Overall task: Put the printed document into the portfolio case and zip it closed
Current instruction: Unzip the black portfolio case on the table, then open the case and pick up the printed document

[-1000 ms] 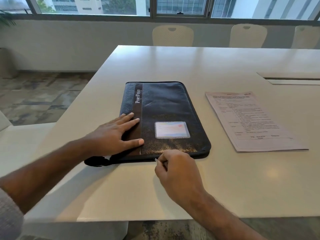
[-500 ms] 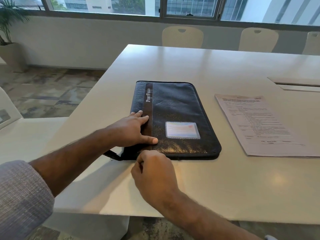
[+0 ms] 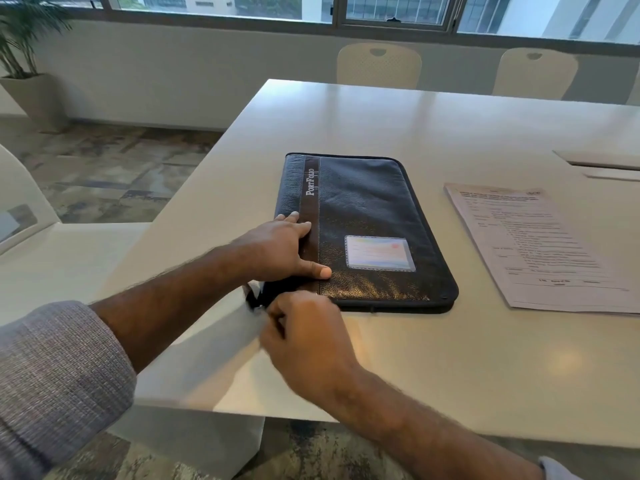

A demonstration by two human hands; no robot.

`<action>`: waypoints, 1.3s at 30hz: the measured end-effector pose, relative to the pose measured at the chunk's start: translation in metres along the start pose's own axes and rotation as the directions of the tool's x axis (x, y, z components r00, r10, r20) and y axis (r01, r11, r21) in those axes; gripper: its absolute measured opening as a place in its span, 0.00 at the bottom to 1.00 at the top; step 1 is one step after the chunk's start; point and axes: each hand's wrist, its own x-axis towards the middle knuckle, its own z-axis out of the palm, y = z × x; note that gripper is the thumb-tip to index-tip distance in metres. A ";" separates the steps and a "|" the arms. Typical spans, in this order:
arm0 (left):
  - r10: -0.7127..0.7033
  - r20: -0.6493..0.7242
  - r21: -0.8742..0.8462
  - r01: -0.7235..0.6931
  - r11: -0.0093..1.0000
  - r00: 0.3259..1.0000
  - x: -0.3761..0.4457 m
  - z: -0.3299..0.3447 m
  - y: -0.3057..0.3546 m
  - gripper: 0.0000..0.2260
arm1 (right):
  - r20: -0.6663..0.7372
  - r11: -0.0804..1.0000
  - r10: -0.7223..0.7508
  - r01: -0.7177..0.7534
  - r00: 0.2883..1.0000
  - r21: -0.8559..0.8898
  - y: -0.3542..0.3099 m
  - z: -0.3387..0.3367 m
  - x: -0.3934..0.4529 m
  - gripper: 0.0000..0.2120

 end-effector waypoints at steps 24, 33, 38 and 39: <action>-0.026 -0.045 -0.054 0.023 0.998 0.999 -0.045 0.038 0.030 0.65 | -0.417 0.896 0.364 -0.436 0.833 -0.087 0.116 -0.106 0.003 0.19; 0.021 -0.093 -0.068 -0.027 0.997 0.995 -0.041 0.043 0.029 0.70 | -0.331 0.777 0.547 -0.613 0.769 -0.140 0.129 -0.120 0.009 0.27; 0.057 -0.125 -0.126 -0.073 0.989 0.991 -0.046 0.045 0.024 0.67 | -0.277 0.793 0.558 -0.601 0.782 -0.101 0.133 -0.130 0.010 0.20; 0.064 -0.132 -0.140 -0.082 0.987 0.989 -0.047 0.045 0.024 0.67 | -0.283 0.806 0.543 -0.586 0.790 -0.089 0.134 -0.132 0.009 0.18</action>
